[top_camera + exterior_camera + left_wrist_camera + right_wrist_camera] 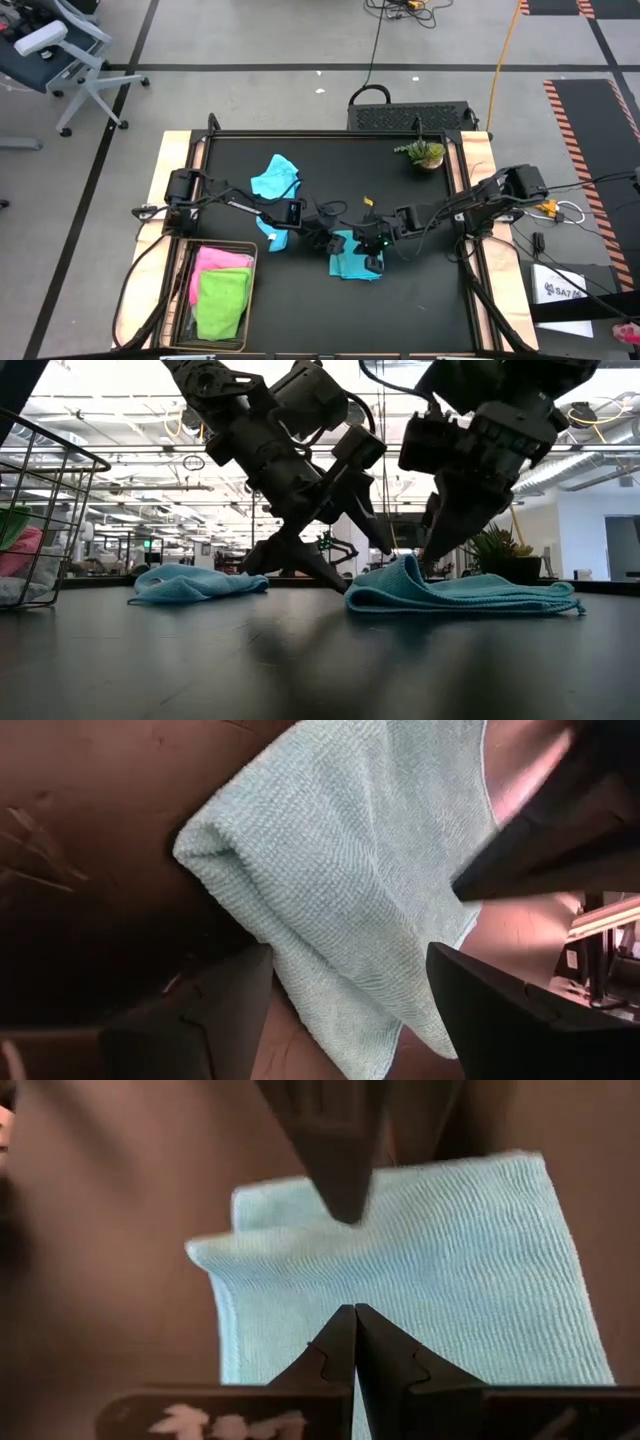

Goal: Fold microfiber towels
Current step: Put the right folded blue microfiber cloth into the wire basket

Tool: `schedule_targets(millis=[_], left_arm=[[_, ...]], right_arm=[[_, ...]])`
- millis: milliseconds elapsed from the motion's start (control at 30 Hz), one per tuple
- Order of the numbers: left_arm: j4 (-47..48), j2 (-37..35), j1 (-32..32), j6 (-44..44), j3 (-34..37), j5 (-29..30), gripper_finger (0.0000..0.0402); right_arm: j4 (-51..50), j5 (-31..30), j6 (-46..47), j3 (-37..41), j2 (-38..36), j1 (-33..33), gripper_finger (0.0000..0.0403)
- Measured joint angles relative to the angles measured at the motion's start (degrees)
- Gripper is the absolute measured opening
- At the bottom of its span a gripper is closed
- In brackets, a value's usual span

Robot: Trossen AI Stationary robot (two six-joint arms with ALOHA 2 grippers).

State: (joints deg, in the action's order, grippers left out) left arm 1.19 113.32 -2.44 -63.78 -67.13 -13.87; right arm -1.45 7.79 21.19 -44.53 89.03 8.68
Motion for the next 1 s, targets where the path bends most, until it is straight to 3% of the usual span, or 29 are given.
schedule_targets(millis=[467,1000], left_arm=[[0.8,-0.02,-0.85,0.67,-0.04,-1.14,0.0266],[3.67,-0.02,-0.85,2.15,-0.04,1.7,0.0266]], right_arm=[[9.7,-1.58,1.45,-0.05,7.96,-0.45,0.0],[14.6,-1.52,4.23,-0.09,7.98,-0.49,0.0]])
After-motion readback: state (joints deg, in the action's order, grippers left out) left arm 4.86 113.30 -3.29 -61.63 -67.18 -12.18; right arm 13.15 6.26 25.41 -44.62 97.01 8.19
